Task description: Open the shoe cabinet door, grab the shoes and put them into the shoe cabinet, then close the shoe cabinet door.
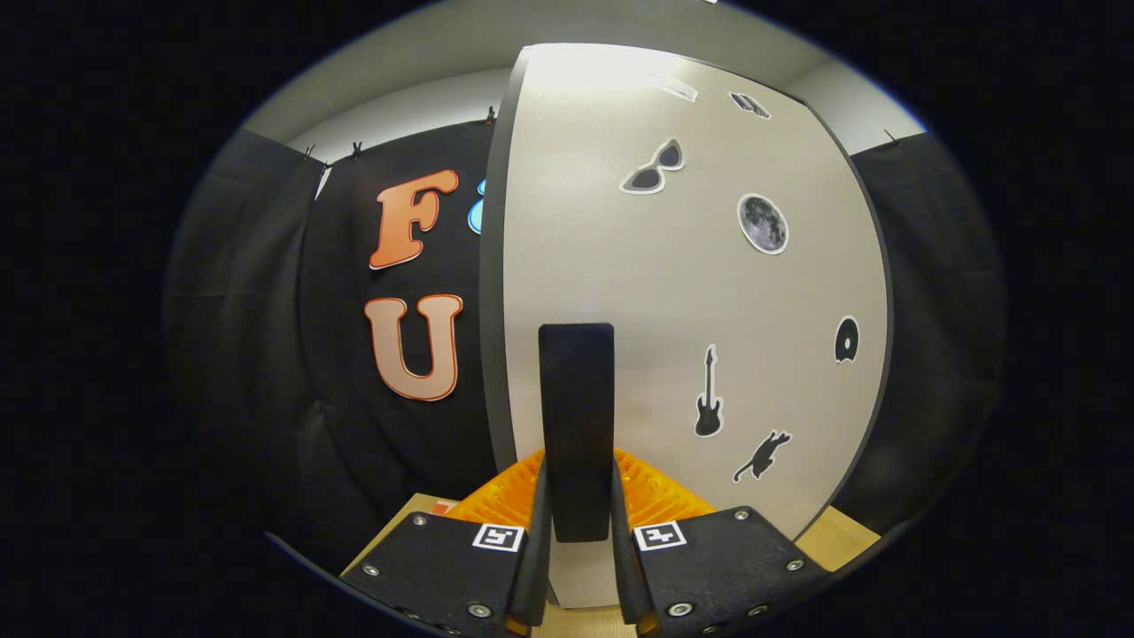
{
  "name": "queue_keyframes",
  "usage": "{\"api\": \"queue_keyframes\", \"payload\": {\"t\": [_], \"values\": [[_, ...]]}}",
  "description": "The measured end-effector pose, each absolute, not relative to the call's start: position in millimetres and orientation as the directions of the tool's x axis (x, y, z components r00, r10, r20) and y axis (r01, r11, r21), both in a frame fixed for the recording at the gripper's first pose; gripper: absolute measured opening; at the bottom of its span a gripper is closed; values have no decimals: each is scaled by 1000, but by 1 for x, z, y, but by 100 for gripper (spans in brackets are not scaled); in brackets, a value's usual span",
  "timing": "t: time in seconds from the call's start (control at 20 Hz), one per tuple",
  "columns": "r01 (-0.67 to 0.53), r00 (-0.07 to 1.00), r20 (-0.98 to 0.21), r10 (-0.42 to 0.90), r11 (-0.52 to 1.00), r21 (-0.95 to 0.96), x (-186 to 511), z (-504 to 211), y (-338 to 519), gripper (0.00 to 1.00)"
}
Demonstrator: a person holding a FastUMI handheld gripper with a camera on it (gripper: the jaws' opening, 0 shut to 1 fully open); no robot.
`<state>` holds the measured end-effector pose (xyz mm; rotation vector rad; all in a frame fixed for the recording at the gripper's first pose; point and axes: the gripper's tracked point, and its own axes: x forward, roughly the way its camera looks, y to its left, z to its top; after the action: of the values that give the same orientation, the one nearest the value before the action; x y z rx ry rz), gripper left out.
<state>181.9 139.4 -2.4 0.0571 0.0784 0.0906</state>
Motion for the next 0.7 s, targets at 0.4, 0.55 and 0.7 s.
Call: {"api": "queue_keyframes", "payload": {"t": [0.4,0.55,0.7], "values": [[-99,991,-86,105,992,76,137,-1,120,23],[-94,991,-94,100,993,68,129,-1,115,23],[-96,991,-91,102,993,72,118,-1,107,20]]}}
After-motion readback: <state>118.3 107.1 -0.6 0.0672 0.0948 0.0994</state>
